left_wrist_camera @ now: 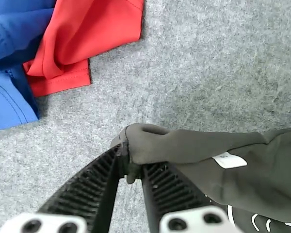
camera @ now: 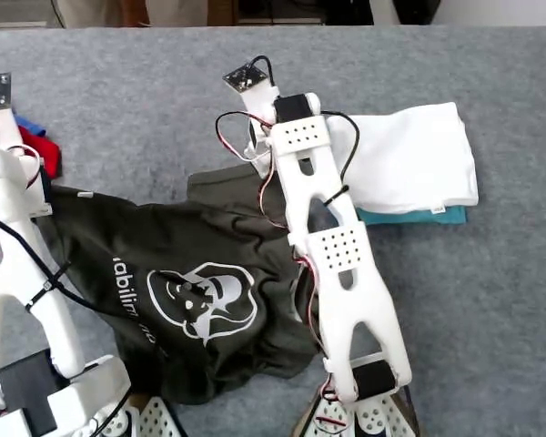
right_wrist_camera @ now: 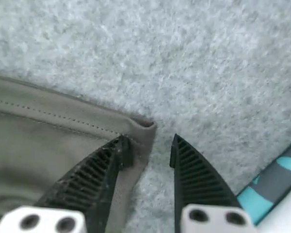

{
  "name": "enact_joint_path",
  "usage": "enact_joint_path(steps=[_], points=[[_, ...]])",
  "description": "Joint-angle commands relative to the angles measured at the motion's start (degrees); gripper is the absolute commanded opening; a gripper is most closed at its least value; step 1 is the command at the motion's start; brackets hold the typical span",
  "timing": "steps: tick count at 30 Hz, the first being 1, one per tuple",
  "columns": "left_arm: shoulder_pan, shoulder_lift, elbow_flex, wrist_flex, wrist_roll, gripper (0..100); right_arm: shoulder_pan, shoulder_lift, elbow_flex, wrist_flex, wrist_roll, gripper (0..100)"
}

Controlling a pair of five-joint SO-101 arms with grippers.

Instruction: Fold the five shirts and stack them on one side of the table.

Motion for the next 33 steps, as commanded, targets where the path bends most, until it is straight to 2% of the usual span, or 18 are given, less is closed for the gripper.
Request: enact_joint_path(steps=[1, 12, 17, 24, 33], points=[[0.62, -1.27, -0.44, -0.97, -0.18, 2, -1.45, -0.66, -1.54, 0.70, -0.44, 16.1], [0.53, -1.27, -0.35, -0.70, -0.26, 2, -1.27, -0.57, -1.45, -0.09, -0.44, 14.9], [0.18, -1.27, -0.35, -0.62, -0.44, 2, -1.27, -0.48, -1.45, -0.62, -0.44, 3.8], [0.26, -1.36, -0.35, -0.53, -0.18, 2, -1.10, -0.48, -1.36, -0.44, -0.70, 0.0], [0.09, -1.89, 0.79, -0.70, -0.09, 2, 0.84, -2.15, -5.85, -0.44, -0.88, 0.2]])
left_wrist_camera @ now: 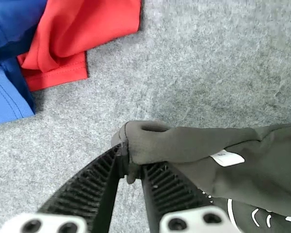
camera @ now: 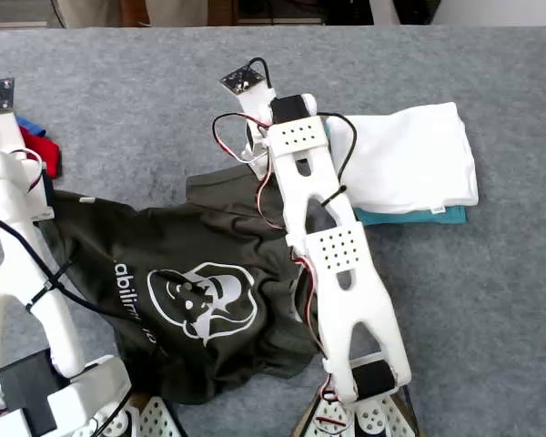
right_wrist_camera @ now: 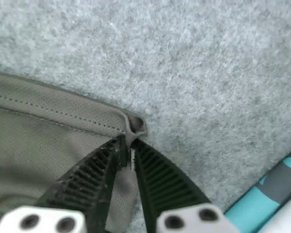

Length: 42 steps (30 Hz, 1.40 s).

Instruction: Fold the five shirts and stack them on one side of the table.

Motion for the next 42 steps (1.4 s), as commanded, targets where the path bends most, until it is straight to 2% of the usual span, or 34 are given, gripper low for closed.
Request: enact_joint_path(steps=[1, 5, 8, 19, 23, 33, 39, 42], points=[[0.09, -1.89, -0.88, -0.62, -0.18, 2, 1.63, -2.95, -7.43, 0.00, -0.53, 0.2], [0.18, -1.98, -1.58, -0.44, 0.53, 2, 1.80, -6.90, -18.24, 5.71, 0.97, 0.2], [0.62, -1.98, -5.54, 2.90, 4.57, 2, 1.36, -12.79, -17.45, 8.53, 2.37, 0.2], [1.58, -1.98, -37.71, 22.68, 11.87, 2, 2.07, -47.52, -17.63, 8.70, 2.73, 0.2], [0.97, -6.37, -44.40, 22.86, 15.12, 2, 2.15, -60.26, -17.63, 8.18, 2.64, 0.2], [1.41, -30.64, -45.01, 22.59, 14.68, 2, 2.42, -80.75, -17.54, 7.12, 2.73, 0.2], [0.97, -37.14, -45.10, 22.51, 10.99, 2, 2.51, -88.57, -17.54, 7.12, 2.90, 0.2], [0.97, -39.60, -45.10, 22.51, 9.14, 2, 2.59, -91.03, -17.54, 7.12, 5.71, 0.2]])
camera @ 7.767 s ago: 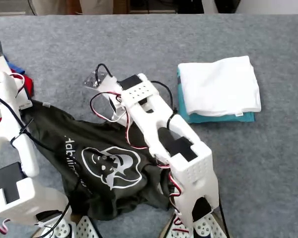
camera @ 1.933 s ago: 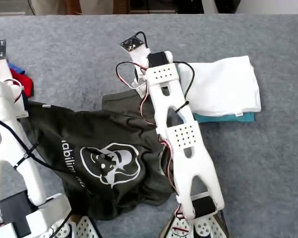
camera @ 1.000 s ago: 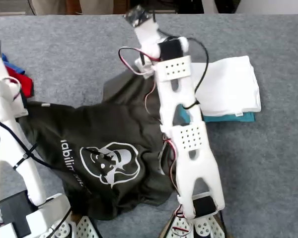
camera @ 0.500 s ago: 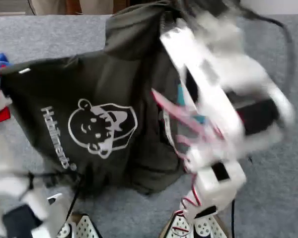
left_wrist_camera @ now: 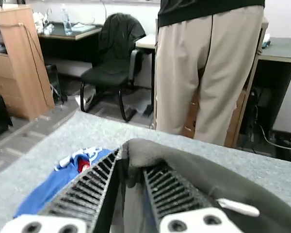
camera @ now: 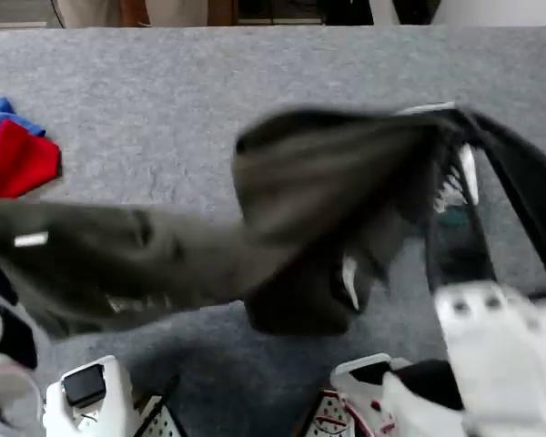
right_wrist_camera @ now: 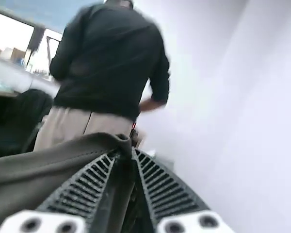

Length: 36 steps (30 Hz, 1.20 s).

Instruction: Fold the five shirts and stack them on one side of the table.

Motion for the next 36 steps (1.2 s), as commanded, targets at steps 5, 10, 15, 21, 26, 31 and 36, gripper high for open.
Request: enact_joint_path(steps=[5, 10, 15, 21, 26, 31, 36], points=[[-0.09, -6.20, -0.26, 0.53, -3.43, 2, 4.26, -4.44, 0.92, -0.62, 4.84, 0.2], [-0.09, -7.69, -0.26, 0.53, -3.43, 2, 8.31, -8.75, 8.22, -0.70, 4.57, 0.2], [-0.09, -7.87, -0.26, 0.53, -3.52, 2, 8.57, -13.67, 16.84, -4.57, 4.75, 0.2], [-0.09, -8.04, -0.79, 0.53, -5.19, 2, 8.66, -18.86, 26.15, -10.20, 4.75, 0.2], [-5.36, -10.59, -0.79, 0.53, -7.56, 2, 8.66, -21.85, 30.20, -12.57, 4.84, 0.2], [-6.77, -14.81, 0.09, 0.53, -10.29, 2, 8.66, -21.32, 32.75, -20.40, 8.18, 0.2], [-7.03, -16.57, 5.71, 0.53, -12.40, 2, 8.40, -19.21, 37.05, -33.05, 8.53, 0.2]])
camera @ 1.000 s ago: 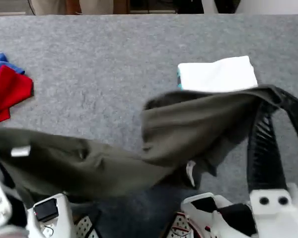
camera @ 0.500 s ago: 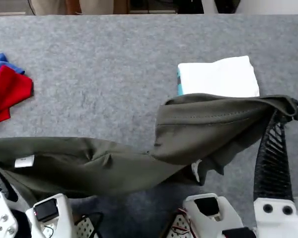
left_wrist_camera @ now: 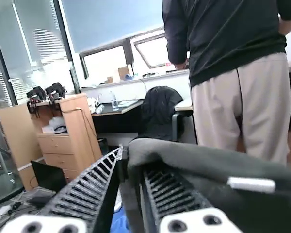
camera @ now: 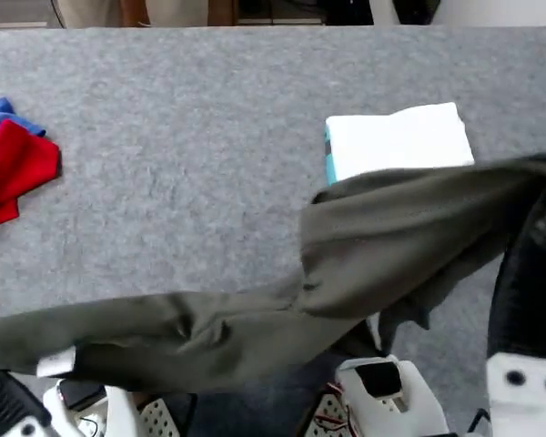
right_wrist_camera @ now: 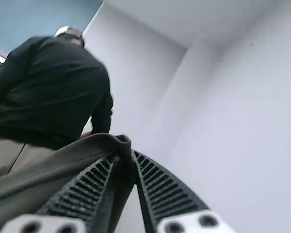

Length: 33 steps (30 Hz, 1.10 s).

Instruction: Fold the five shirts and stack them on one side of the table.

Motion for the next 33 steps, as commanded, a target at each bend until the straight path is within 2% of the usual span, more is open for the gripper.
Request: enact_joint_path(steps=[1, 7, 18, 23, 28, 33], points=[[-0.88, 0.22, 4.40, 0.53, -1.49, 2, 0.66, 2.59, 2.77, -8.88, 0.62, 0.2], [-0.88, 0.57, 5.89, 0.53, -1.85, 2, 0.57, 4.00, 4.53, -15.21, 0.62, 0.2], [-0.88, 0.66, 5.98, -9.93, -1.76, 2, 0.48, 3.65, 4.09, -11.60, 0.62, 0.2], [-0.88, 0.48, 5.98, -9.41, -1.76, 2, 0.48, 3.65, 4.00, -10.99, 0.26, 0.2], [-0.79, 0.66, 6.07, -5.10, -1.85, 2, 0.22, 3.65, 4.44, -7.03, 0.09, 0.2], [-0.53, 0.66, 12.92, -4.48, -1.76, 2, -4.35, 4.09, 6.55, -2.46, 0.09, 0.2]])
